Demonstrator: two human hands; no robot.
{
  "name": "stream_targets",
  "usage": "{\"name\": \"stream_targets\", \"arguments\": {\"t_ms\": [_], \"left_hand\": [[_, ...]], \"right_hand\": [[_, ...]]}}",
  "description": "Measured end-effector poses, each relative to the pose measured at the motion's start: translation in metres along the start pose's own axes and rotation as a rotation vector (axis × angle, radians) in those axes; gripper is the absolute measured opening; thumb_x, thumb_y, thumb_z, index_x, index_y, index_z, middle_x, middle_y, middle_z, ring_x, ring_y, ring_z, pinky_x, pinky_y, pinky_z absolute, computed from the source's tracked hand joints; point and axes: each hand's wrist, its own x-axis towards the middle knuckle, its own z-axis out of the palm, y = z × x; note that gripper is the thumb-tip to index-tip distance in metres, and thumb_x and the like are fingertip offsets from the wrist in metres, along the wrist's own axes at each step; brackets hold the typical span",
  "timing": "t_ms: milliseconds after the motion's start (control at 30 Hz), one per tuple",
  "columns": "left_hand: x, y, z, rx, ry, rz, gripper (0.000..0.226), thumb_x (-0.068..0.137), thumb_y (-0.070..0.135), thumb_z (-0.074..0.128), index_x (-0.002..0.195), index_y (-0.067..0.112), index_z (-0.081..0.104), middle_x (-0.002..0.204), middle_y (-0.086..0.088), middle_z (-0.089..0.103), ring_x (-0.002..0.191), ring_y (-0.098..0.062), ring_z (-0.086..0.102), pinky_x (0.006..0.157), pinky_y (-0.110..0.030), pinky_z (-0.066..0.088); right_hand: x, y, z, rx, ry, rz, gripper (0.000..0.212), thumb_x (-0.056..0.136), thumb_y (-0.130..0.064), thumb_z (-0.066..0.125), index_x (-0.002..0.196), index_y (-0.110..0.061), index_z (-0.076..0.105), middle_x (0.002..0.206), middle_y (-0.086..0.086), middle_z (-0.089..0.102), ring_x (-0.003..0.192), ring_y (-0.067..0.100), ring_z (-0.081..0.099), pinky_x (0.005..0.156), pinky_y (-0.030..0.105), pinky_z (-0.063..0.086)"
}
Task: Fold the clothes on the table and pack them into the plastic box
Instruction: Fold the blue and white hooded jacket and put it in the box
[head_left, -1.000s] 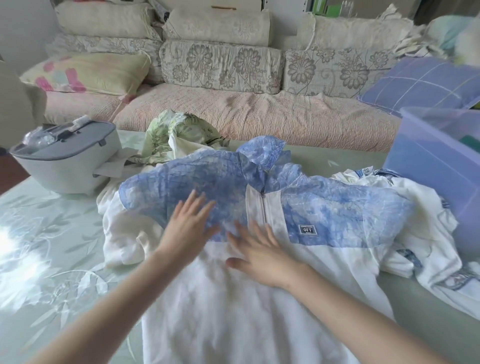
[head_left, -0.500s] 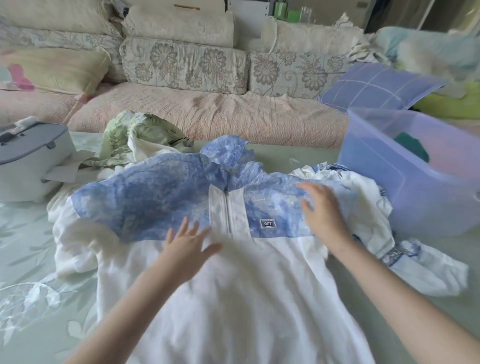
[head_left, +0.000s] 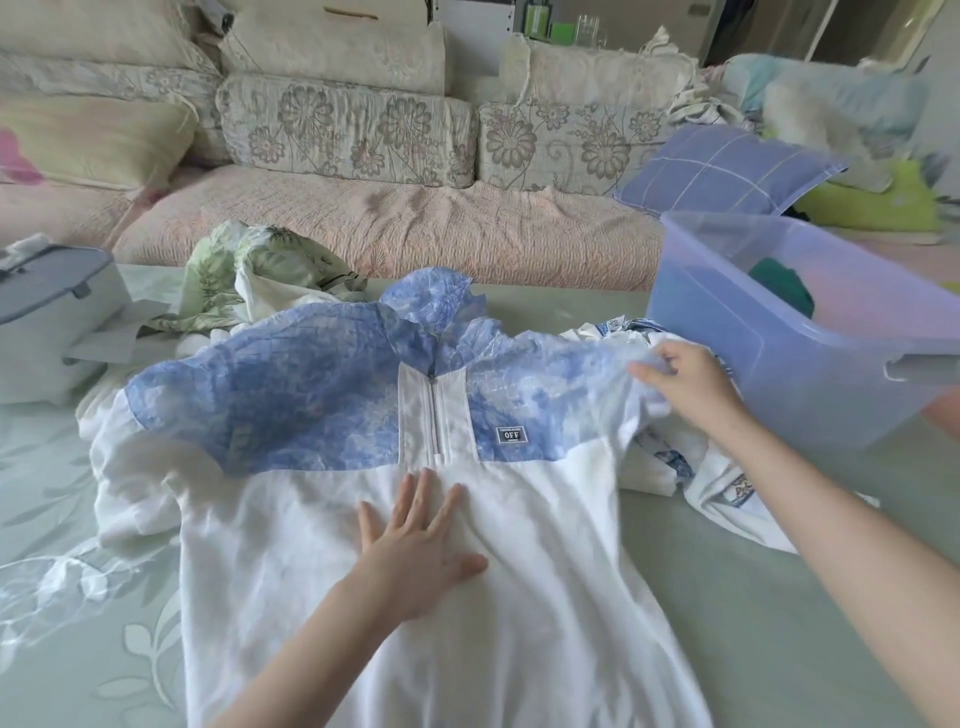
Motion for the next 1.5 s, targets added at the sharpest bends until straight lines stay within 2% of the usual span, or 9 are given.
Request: {"name": "stream_targets", "arguments": {"t_ms": [100,333,433,667,767,867,1233,1333,1500], "left_hand": [[-0.001,0.000,-0.001,0.012,-0.018,-0.010,0.083,0.089,0.068,0.028,0.149,0.032,-0.016,0.153,-0.002,-0.031,0.141,-0.019,-0.028,0.112,-0.060,-0.008],[0.000,0.001,0.002,0.014,0.011,0.002,0.107,0.054,0.089,-0.013,0.145,0.033,-0.023,0.147,0.001,-0.039,0.132,-0.012,-0.036,0.112,-0.059,-0.009],[0.001,-0.003,0.006,-0.005,0.048,0.013,0.125,0.027,0.091,-0.031,0.137,0.031,-0.033,0.139,0.007,-0.042,0.127,-0.010,-0.038,0.112,-0.057,-0.009],[-0.003,-0.015,0.007,-0.089,0.058,0.034,0.133,0.026,0.093,-0.028,0.146,0.036,-0.020,0.146,0.008,-0.038,0.129,-0.008,-0.038,0.112,-0.048,-0.016],[-0.004,-0.018,0.008,-0.088,0.076,0.040,0.131,0.028,0.093,-0.028,0.146,0.035,-0.021,0.140,0.009,-0.042,0.129,-0.010,-0.039,0.111,-0.047,-0.018],[-0.004,-0.018,0.010,-0.077,0.089,0.041,0.131,0.028,0.092,-0.030,0.145,0.034,-0.023,0.137,0.008,-0.043,0.130,-0.012,-0.039,0.111,-0.049,-0.017],[0.017,0.003,0.001,-0.029,0.175,0.186,0.120,0.039,0.087,-0.034,0.147,0.038,-0.015,0.155,0.003,-0.025,0.134,-0.015,-0.036,0.107,-0.037,-0.021],[0.024,0.011,0.001,-0.061,0.165,0.228,0.123,0.039,0.089,-0.030,0.148,0.038,-0.009,0.157,0.004,-0.019,0.135,-0.012,-0.032,0.108,-0.034,-0.019],[0.033,0.026,0.004,-0.062,0.152,0.269,0.122,0.042,0.089,-0.028,0.150,0.037,-0.008,0.157,0.002,-0.021,0.135,-0.010,-0.032,0.111,-0.039,-0.018]], "right_hand": [[0.014,-0.021,-0.015,0.194,0.117,-0.008,0.021,0.084,-0.018,0.071,0.096,-0.001,0.064,0.081,0.006,0.056,0.081,0.019,0.050,0.061,0.016,0.036],[0.018,-0.007,-0.012,-1.163,-0.057,-0.257,0.044,0.087,-0.006,0.053,0.126,-0.025,0.058,0.138,0.009,0.042,0.133,0.034,0.026,0.111,0.041,0.017],[0.001,0.017,0.001,-1.034,-0.138,-0.252,0.050,0.093,-0.018,0.052,0.142,-0.026,0.041,0.159,0.007,0.011,0.146,0.029,-0.001,0.116,0.045,-0.003],[-0.038,0.039,0.025,-0.141,-0.118,-0.110,0.046,0.097,-0.018,0.051,0.142,-0.013,0.043,0.157,0.003,0.020,0.143,0.020,0.025,0.113,0.030,0.021],[-0.030,0.052,-0.002,-0.244,0.309,0.067,0.042,0.089,-0.014,0.060,0.128,-0.001,0.051,0.132,0.022,0.051,0.125,0.037,0.042,0.103,0.039,0.029],[-0.020,0.057,-0.015,-0.141,0.220,0.324,0.037,0.089,-0.026,0.060,0.114,0.000,0.055,0.112,0.025,0.059,0.115,0.041,0.047,0.094,0.041,0.036],[-0.004,0.035,-0.001,0.034,-0.023,0.232,0.030,0.070,-0.043,0.076,0.074,-0.015,0.066,0.100,0.010,0.064,0.100,0.025,0.056,0.075,0.026,0.035],[0.002,0.027,-0.006,0.206,0.029,0.265,0.043,0.086,-0.048,0.063,0.083,-0.005,0.066,0.075,0.005,0.061,0.081,0.022,0.057,0.068,0.028,0.039],[0.021,0.019,-0.003,-0.128,-0.085,0.298,0.074,0.074,-0.049,0.075,0.129,-0.008,0.048,0.125,0.009,0.053,0.119,0.028,0.051,0.093,0.034,0.042]]}}
